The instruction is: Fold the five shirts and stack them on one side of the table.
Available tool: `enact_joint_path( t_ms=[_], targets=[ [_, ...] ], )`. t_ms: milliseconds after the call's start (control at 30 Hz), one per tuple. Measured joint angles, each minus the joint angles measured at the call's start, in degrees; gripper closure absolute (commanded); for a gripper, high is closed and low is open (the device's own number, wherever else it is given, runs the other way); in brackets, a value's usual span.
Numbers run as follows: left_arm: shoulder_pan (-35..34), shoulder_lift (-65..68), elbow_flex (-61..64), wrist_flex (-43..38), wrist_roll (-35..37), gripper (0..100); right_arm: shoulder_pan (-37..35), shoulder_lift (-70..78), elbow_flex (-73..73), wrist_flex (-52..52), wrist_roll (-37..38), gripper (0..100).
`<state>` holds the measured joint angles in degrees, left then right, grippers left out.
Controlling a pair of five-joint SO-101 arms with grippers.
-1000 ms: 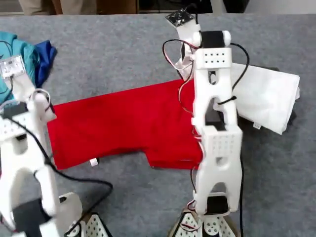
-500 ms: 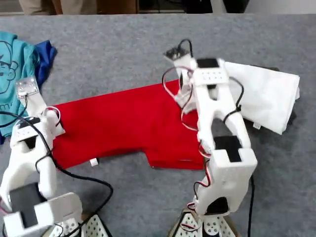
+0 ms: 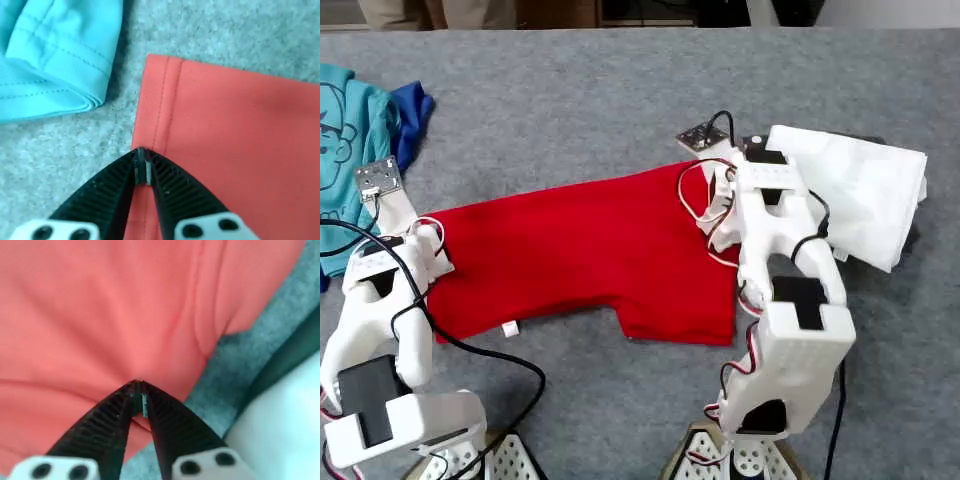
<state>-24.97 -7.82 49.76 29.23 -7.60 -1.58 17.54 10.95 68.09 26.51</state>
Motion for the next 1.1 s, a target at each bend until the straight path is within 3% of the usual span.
enact_joint_path(
  t_ms=[200, 433, 700, 833, 1100],
  targets=[
    [0.00, 0.00, -0.26, 0.97, 0.00, 98, -0.18, -12.92, 0.26, 4.04, 0.88, 99.7],
    [0.18, -9.23, -1.58, 10.20, 0.00, 98, -0.18, -22.33, 5.27, 7.03, 3.34, 99.7],
    [4.92, -15.65, 4.57, 9.32, -0.09, 98, 0.00, -19.16, 15.38, -3.78, 3.34, 99.7],
    [5.10, -14.95, 8.70, 5.80, 0.00, 98, 3.60, -13.98, 15.65, -7.38, 3.34, 99.7],
    [5.10, -14.15, 10.37, 4.22, -2.64, 98, 6.42, -9.85, 15.65, -8.88, 4.92, 99.7]
  ],
)
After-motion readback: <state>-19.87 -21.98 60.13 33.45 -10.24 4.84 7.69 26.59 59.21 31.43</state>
